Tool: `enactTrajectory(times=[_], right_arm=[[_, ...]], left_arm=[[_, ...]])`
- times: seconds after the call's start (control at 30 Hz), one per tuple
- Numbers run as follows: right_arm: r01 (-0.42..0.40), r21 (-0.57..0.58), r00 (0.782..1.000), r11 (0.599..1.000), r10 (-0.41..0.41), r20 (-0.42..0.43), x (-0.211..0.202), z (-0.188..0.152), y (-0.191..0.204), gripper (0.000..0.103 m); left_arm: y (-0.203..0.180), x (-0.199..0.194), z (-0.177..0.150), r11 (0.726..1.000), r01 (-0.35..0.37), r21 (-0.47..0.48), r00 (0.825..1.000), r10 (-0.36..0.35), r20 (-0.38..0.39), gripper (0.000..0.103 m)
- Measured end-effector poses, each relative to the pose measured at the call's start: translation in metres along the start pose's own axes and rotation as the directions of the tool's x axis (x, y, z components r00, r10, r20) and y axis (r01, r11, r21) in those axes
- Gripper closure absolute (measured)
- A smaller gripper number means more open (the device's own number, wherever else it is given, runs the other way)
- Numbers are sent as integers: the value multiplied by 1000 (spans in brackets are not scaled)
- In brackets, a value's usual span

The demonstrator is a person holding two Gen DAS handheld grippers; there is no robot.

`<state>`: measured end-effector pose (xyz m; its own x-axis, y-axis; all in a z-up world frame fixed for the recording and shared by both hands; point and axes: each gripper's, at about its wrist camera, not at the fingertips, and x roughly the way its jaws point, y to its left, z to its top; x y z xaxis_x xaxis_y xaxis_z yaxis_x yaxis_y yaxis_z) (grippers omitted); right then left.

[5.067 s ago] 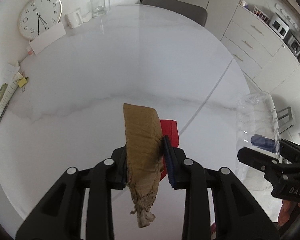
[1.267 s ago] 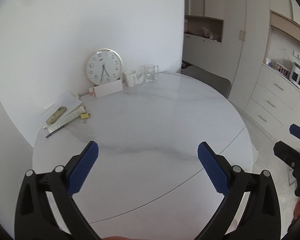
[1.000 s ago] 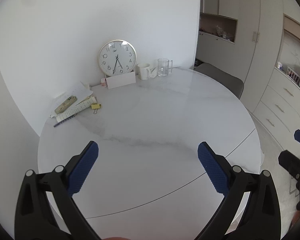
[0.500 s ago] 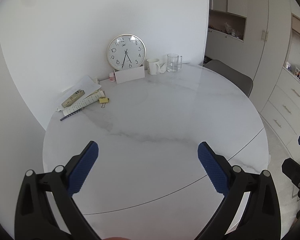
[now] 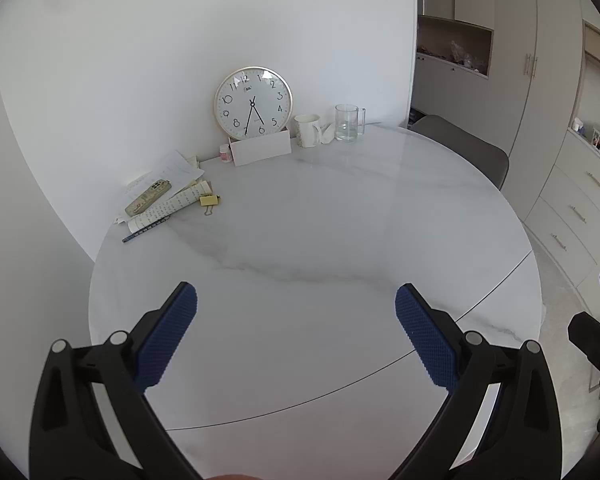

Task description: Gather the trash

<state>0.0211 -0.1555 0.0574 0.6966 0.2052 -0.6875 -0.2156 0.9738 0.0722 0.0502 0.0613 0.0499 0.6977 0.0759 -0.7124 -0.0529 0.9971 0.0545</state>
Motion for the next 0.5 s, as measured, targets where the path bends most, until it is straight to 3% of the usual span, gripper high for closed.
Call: enactTrajectory(times=[0.5], right_arm=[[4, 3, 1000, 1000, -4, -2, 2, 0, -1, 3]], left_arm=[[0, 5, 0, 1000, -1, 0, 1000, 1, -6, 8]])
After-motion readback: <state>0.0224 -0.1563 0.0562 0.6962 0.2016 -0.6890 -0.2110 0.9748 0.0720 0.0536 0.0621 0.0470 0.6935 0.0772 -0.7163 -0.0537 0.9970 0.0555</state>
